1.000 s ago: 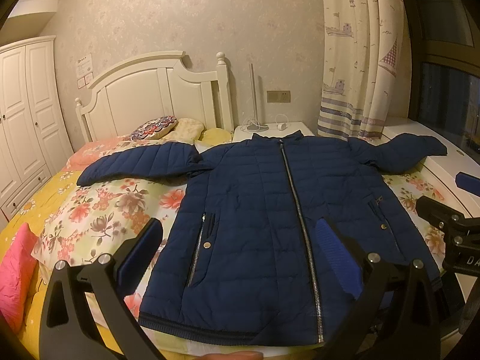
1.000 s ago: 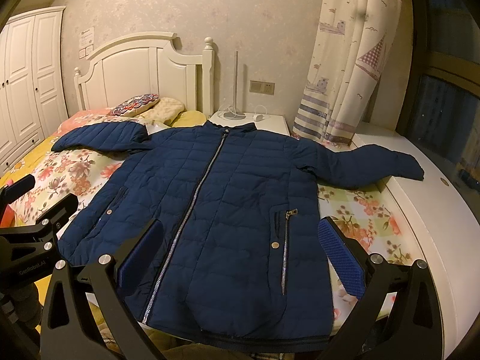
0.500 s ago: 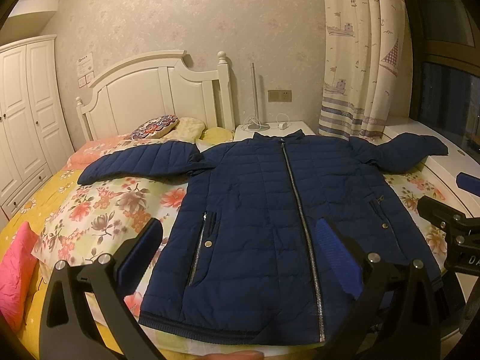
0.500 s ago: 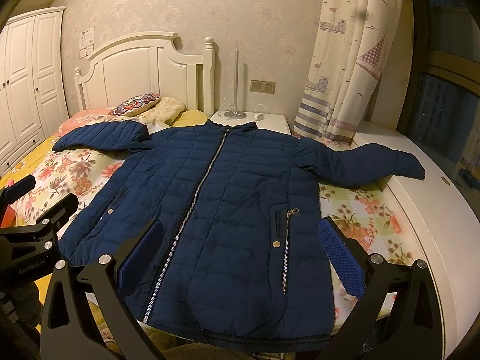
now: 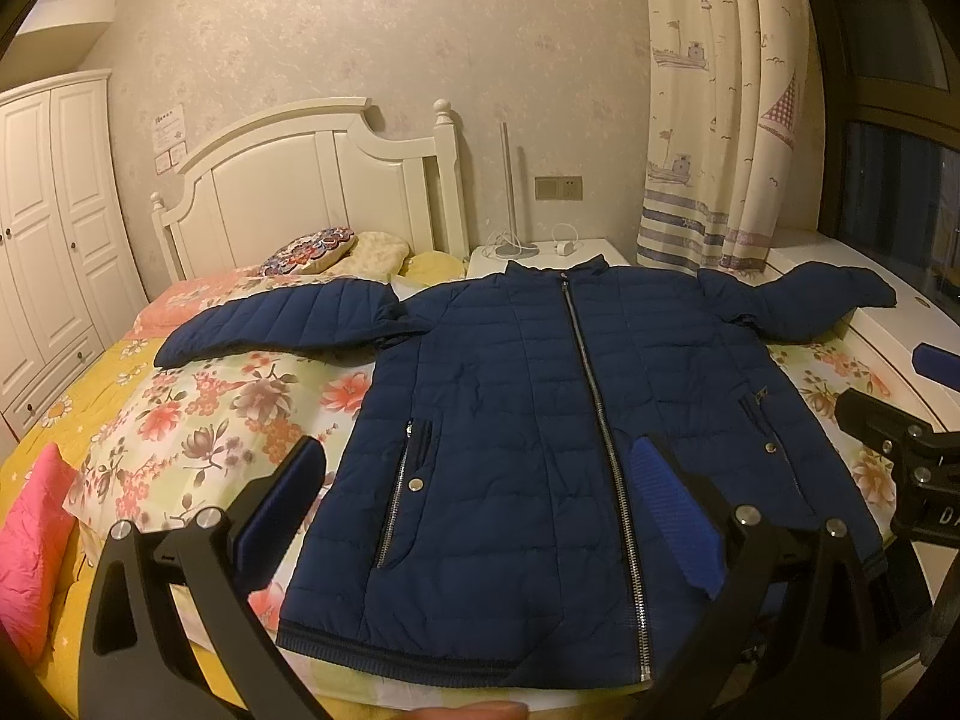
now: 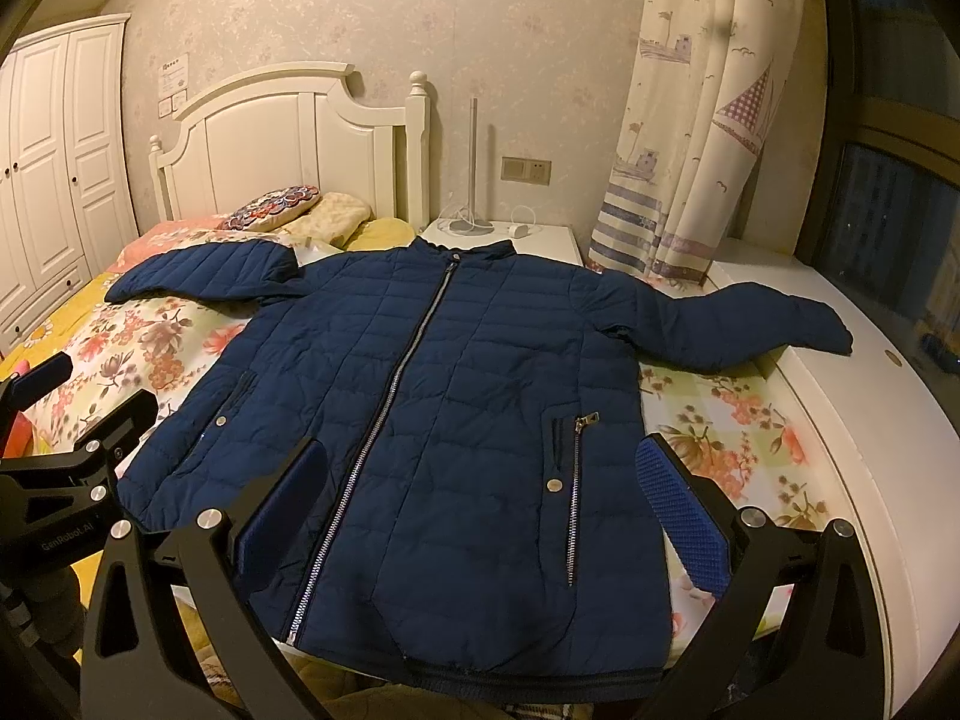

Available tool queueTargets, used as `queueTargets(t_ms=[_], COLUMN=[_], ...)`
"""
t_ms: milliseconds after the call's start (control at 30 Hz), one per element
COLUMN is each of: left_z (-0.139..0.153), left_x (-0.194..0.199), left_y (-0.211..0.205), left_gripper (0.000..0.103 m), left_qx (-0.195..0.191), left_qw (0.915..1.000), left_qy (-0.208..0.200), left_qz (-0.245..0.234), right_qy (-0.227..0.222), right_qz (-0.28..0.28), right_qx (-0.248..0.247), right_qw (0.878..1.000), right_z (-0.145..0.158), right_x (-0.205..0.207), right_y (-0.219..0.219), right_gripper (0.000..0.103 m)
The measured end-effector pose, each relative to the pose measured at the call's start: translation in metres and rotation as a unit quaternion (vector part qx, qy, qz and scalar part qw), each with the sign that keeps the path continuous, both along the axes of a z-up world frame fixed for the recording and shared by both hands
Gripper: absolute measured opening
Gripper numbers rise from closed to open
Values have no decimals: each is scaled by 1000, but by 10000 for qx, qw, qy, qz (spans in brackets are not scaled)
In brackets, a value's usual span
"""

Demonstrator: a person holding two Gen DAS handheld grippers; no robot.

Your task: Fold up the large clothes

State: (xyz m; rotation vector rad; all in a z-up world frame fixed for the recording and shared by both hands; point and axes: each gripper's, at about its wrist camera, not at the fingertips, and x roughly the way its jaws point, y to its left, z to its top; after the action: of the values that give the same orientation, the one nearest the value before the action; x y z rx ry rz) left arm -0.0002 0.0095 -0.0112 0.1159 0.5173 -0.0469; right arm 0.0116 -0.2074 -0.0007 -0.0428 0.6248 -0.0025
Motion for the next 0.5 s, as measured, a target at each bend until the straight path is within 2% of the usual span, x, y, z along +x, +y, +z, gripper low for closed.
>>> queueTargets(t_ms=[500], left_z=[0], left_x=[0], left_y=[1], left_gripper=[101], left_qx=[2], left_qw=[10000], left_qy=[7], left_qz=[6], right_qy=[15], right_qz=[-7], right_qx=[16], right_qw=[10000], right_z=[1], right_x=[1], right_y=[-1], right_gripper=[99])
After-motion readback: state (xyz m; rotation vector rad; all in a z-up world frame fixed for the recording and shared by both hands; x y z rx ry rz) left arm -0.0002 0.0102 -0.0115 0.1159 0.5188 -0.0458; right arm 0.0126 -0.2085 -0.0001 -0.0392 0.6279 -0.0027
